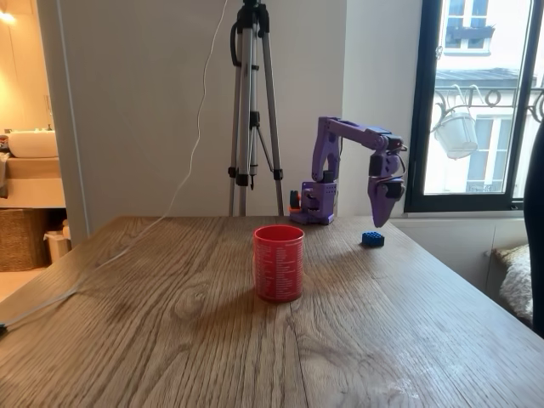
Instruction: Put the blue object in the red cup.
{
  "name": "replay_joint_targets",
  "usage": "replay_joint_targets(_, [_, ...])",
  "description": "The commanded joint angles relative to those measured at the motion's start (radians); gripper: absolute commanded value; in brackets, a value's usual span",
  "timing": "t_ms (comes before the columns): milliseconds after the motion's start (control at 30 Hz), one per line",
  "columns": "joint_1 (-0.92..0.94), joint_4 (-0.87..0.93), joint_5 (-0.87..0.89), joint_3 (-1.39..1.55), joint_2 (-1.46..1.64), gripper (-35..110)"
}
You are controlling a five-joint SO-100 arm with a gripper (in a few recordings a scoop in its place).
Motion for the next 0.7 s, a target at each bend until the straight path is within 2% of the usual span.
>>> replay_joint_targets(0, [0.003, 0.029, -0.034, -0.067, 0.009, 11])
replay_joint_targets(67, [0.006, 0.054, -0.075, -0.066, 0.005, 35])
replay_joint_targets(167, [0.021, 0.071, -0.098, -0.067, 0.005, 46])
replay_joint_targets(667, [0.014, 0.084, -0.058, -0.002, -0.051, 51])
